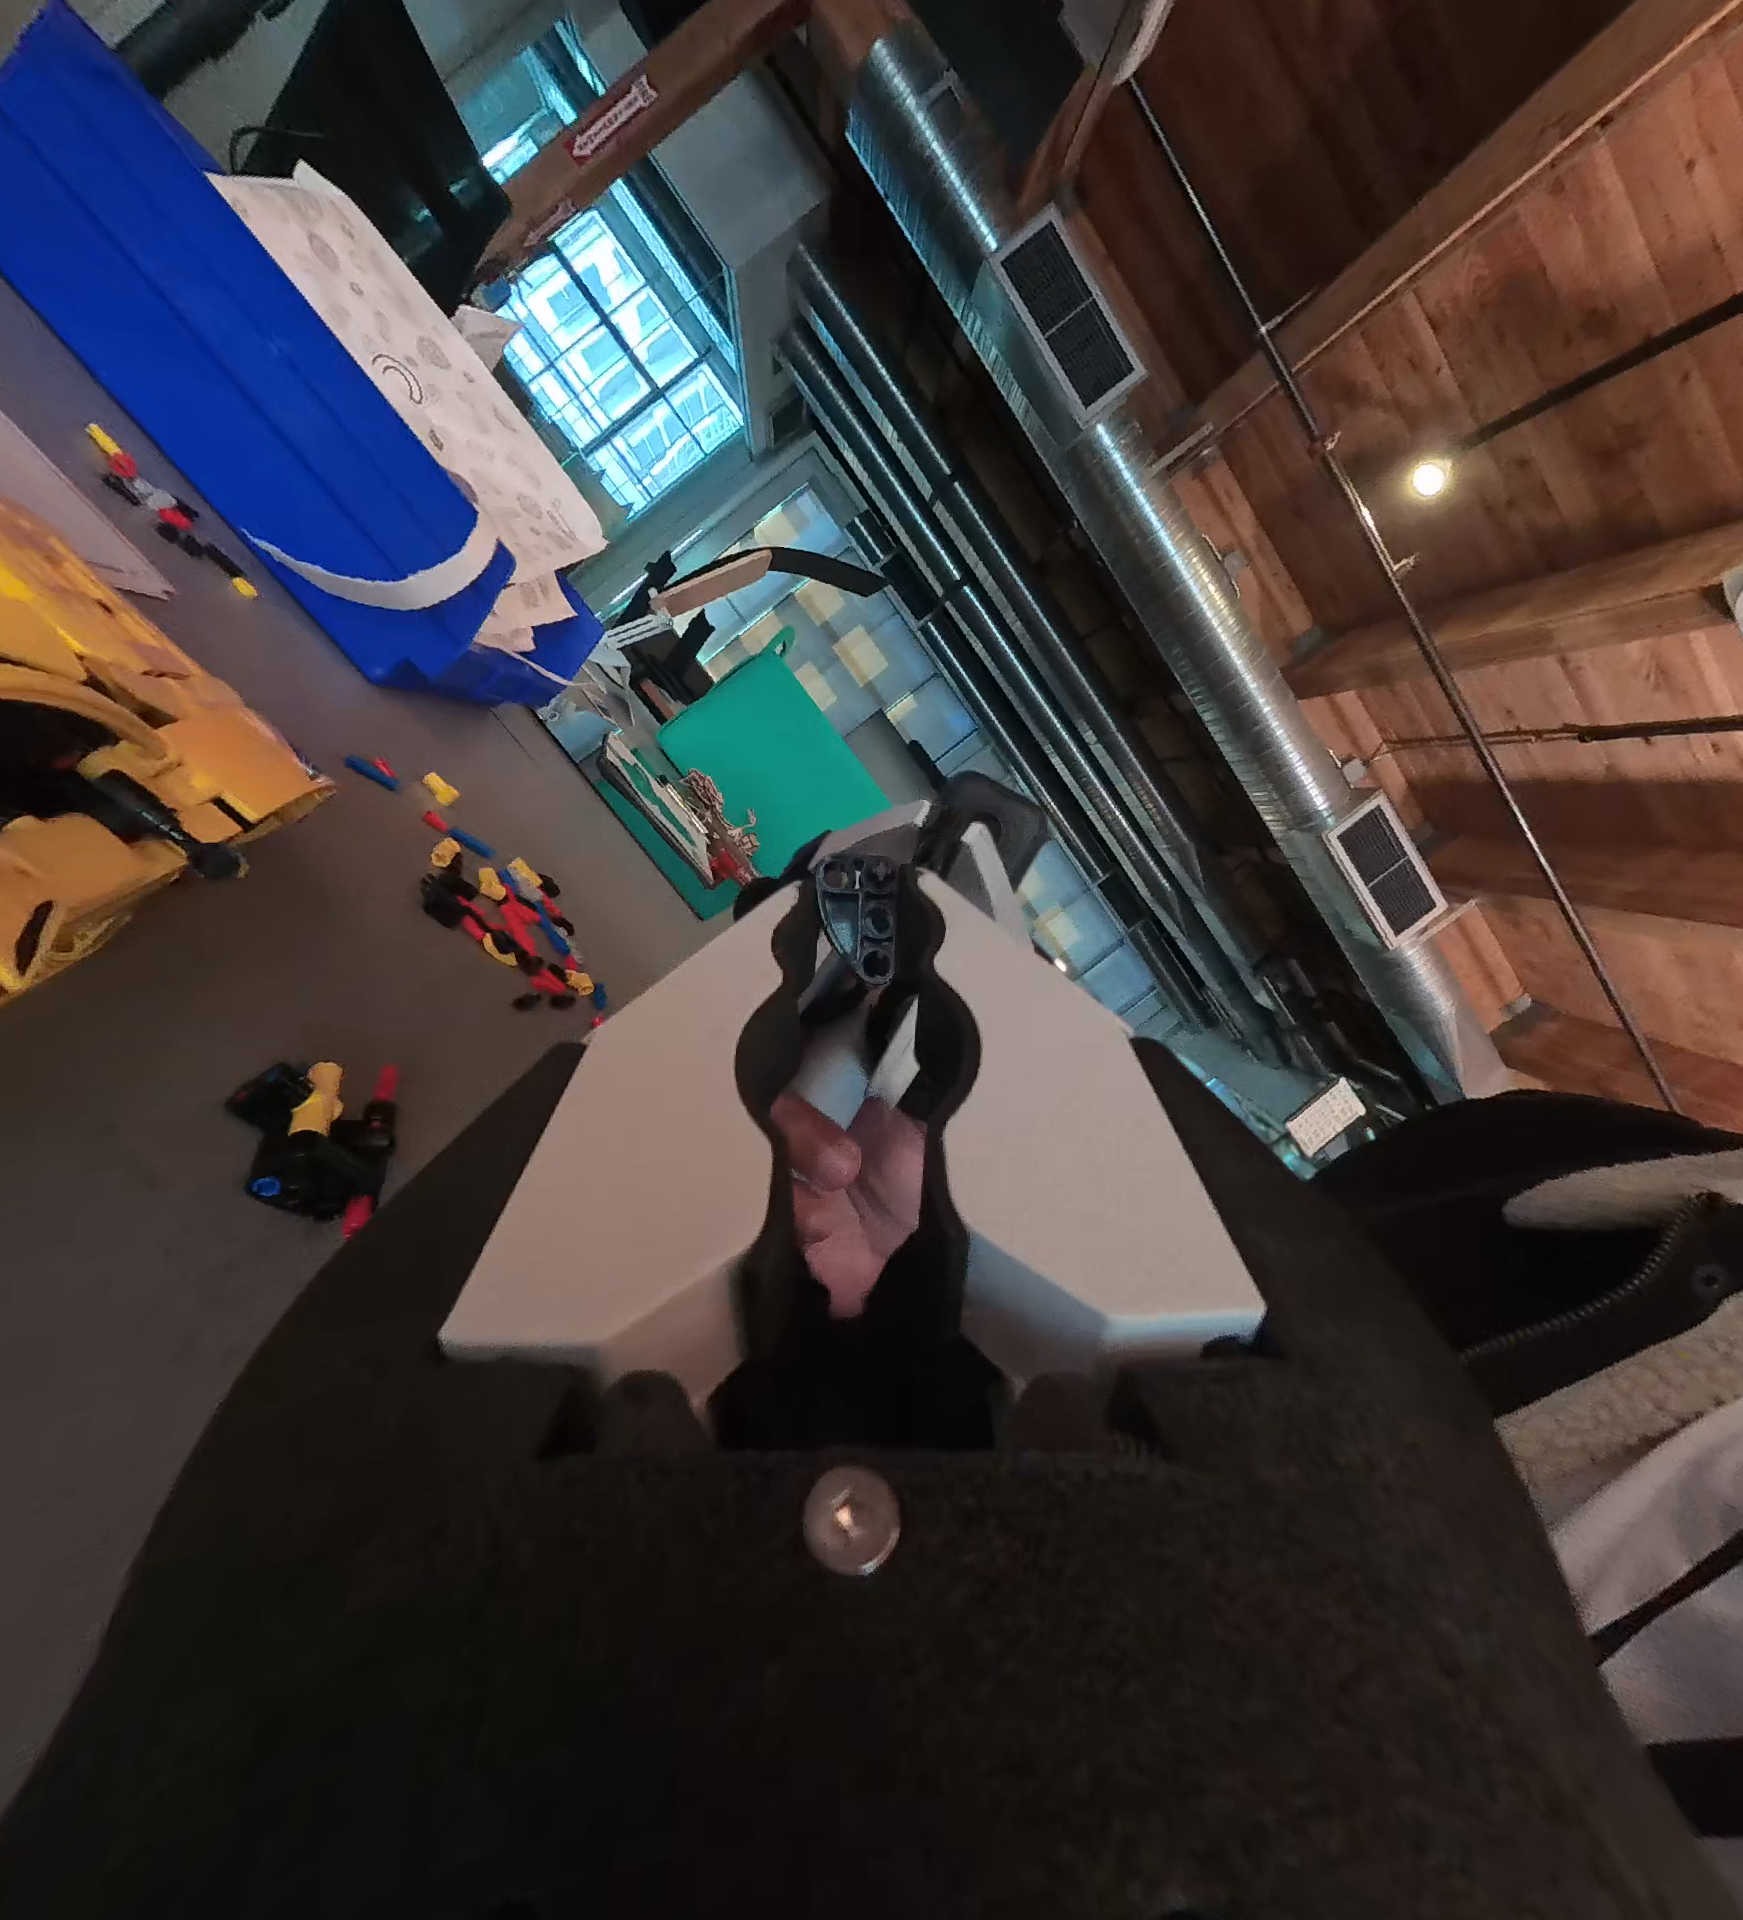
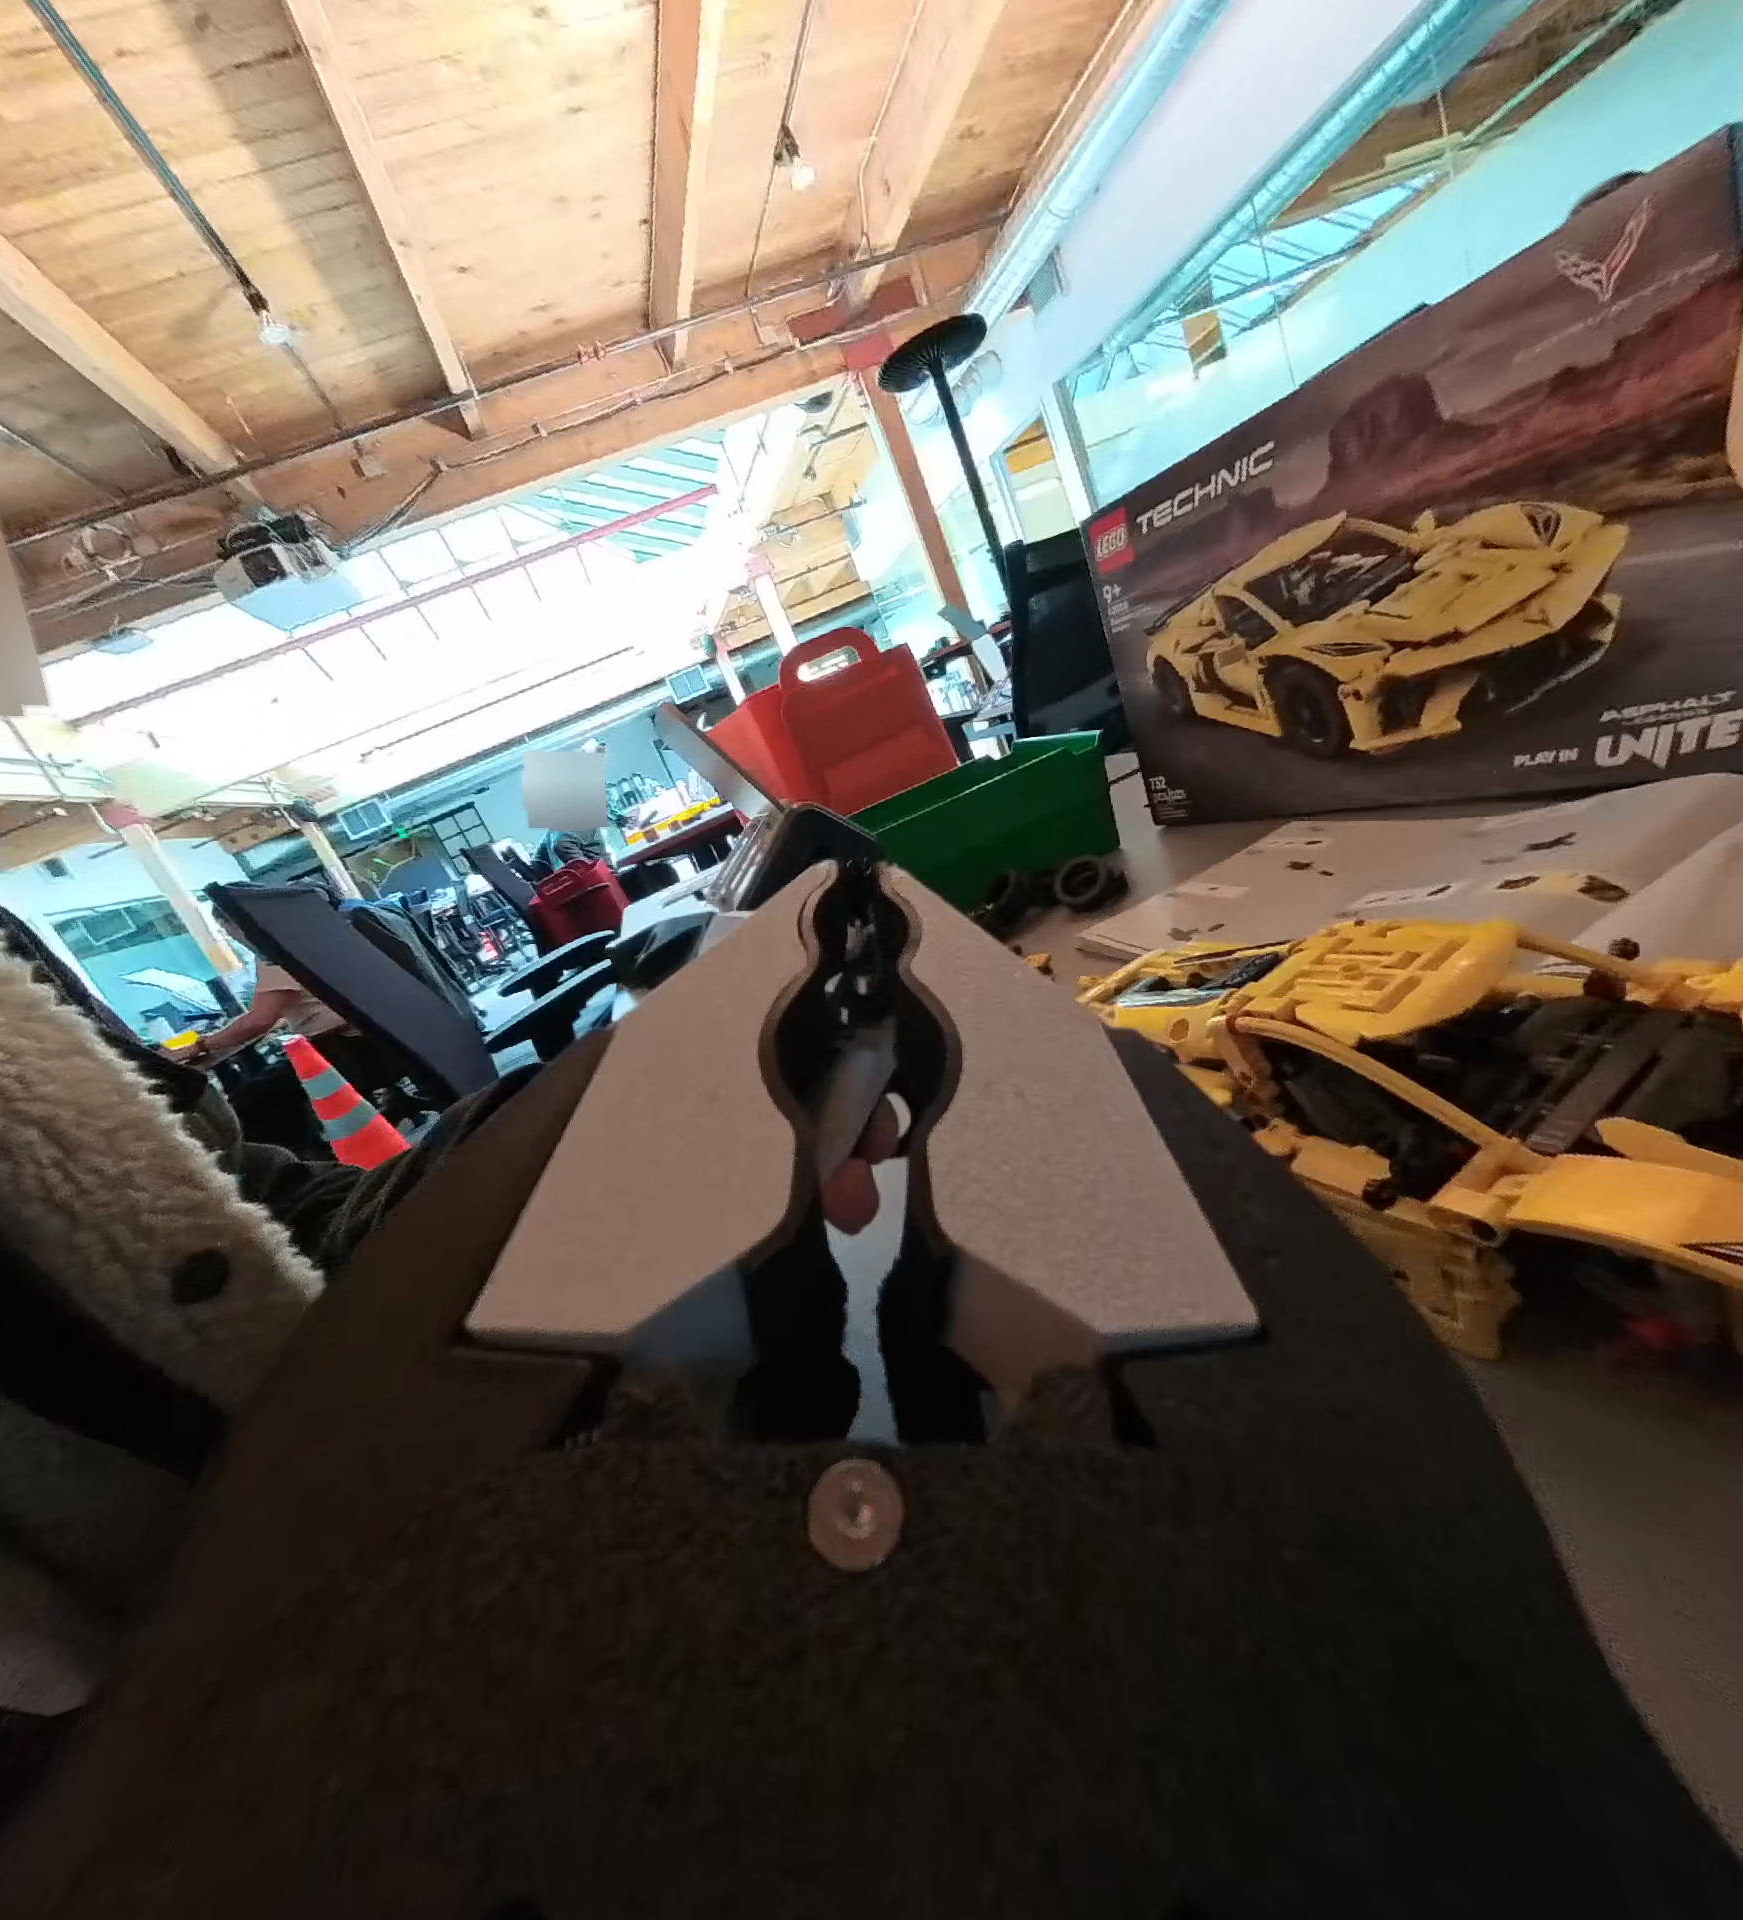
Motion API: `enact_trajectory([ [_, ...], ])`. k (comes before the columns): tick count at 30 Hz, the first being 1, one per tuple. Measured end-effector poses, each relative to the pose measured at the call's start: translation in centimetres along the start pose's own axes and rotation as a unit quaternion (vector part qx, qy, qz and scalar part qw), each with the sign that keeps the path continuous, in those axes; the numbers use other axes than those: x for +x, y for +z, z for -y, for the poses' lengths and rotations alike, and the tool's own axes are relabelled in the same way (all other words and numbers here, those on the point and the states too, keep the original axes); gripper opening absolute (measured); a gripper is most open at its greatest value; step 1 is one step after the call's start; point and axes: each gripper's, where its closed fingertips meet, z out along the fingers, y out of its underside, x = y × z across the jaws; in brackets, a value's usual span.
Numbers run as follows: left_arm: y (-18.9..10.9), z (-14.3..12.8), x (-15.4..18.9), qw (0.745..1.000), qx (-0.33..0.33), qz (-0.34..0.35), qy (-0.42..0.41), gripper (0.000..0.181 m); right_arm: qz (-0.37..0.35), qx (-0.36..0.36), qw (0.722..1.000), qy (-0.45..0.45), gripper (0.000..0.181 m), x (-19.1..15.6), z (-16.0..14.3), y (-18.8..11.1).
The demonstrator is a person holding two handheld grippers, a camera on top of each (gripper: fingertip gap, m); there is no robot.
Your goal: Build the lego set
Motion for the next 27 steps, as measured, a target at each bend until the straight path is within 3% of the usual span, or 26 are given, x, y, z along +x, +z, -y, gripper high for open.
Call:
enact_trajectory([
  [17,-0.8,1.2,0.5,0.999,0.032,-0.015,-0.003,0.014,0.012,-0.026,1.0,0.007,0.002,-0.4,-1.1,0.3],
  [23,-0.4,0.5,0.3,1.0,0.008,-0.005,0.008,0.014,0.003,0.013,1.0,-0.02,0.003,-0.5,0.5,-0.2],
  [27,0.4,-0.7,0.3,1.0,-0.018,-0.001,0.016,0.014,0.002,-0.006,1.0,-0.015,0.002,-0.3,-0.3,0.2],
])
